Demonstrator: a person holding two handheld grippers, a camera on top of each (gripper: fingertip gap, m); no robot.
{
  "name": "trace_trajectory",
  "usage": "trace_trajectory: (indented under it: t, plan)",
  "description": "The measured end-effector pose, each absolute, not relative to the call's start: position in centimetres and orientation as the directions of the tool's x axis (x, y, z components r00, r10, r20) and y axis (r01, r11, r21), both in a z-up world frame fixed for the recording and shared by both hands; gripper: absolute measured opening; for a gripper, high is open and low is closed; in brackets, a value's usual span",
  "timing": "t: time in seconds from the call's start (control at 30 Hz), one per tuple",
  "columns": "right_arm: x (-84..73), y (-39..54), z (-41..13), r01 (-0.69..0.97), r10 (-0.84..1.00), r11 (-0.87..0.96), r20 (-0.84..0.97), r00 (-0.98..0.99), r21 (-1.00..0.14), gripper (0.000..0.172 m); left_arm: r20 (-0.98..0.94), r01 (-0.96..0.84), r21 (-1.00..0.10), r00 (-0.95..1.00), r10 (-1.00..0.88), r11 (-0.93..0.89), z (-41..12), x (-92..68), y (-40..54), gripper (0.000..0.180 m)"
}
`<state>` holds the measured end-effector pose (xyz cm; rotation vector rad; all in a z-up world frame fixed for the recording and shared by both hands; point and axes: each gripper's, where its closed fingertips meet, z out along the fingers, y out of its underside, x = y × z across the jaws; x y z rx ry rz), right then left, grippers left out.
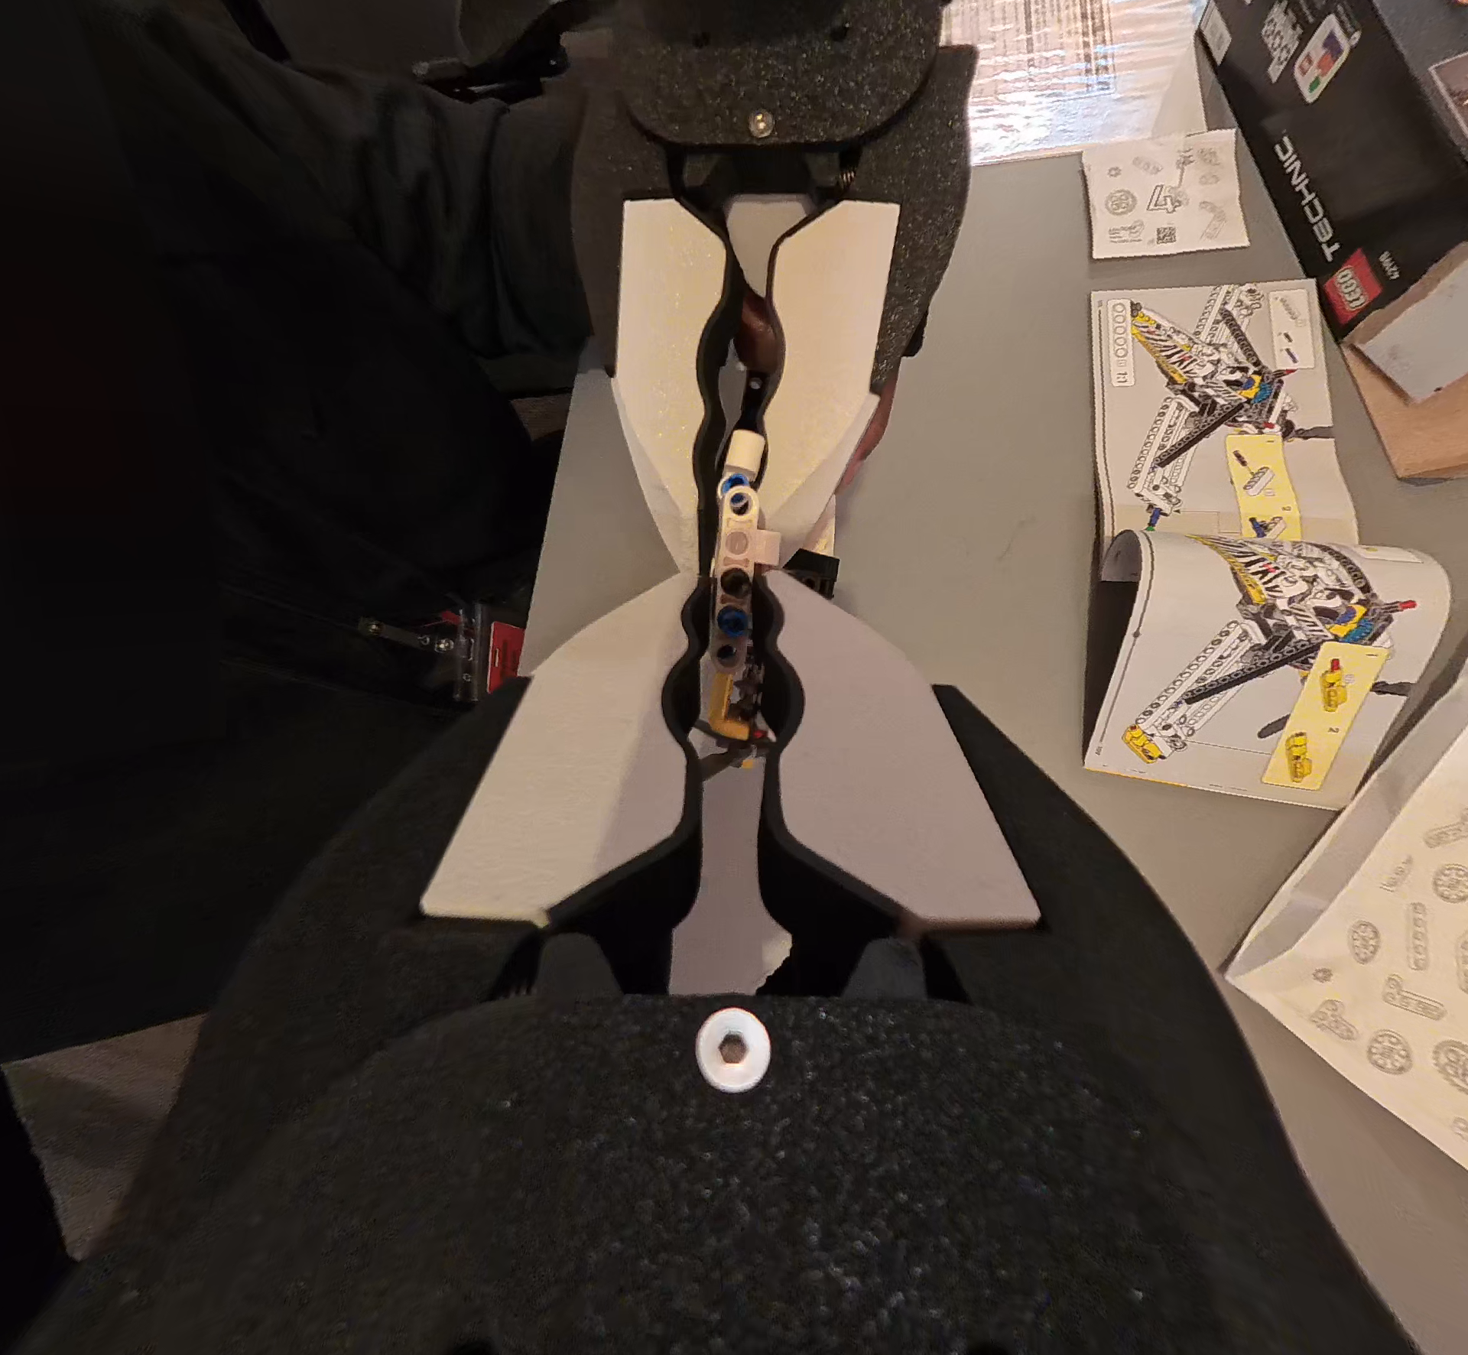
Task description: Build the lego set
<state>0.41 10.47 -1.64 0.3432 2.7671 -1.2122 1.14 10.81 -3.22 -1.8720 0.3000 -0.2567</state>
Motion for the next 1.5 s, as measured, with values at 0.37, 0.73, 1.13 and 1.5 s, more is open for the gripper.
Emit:
trace_trajectory:
  t: [0.37, 0.73, 1.13, 1.5]
  plan:
    - [0.4, 10.4, -1.3, 0.230, 0.174, 0.624, -0.154, -0.973, -0.746, 0.016, 0.006, -0.089, -0.955, 0.948, -0.318, -0.282, -2.9, 0.9, 11.0, 0.009]
    - [-0.4, 11.1, 0.8, 0.187, 0.232, 0.621, -0.050, -0.972, -0.761, 0.010, -0.186, -0.229, -0.953, 0.959, -0.215, -0.198, -1.0, -0.1, 12.1, 0.007]
    - [-1.3, 11.3, 0.6, 0.172, 0.266, 0.671, 0.018, -0.964, -0.721, 0.009, -0.181, -0.211, -0.964, 0.966, -0.183, -0.162, -1.2, -0.9, 12.2, 0.007]
    - [-2.0, 10.8, 0.8, 0.187, 0.282, 0.640, 0.002, -0.959, -0.745, 0.008, -0.128, -0.154, -0.978, 0.976, -0.176, -0.141, -1.1, -1.4, 11.8, 0.008]
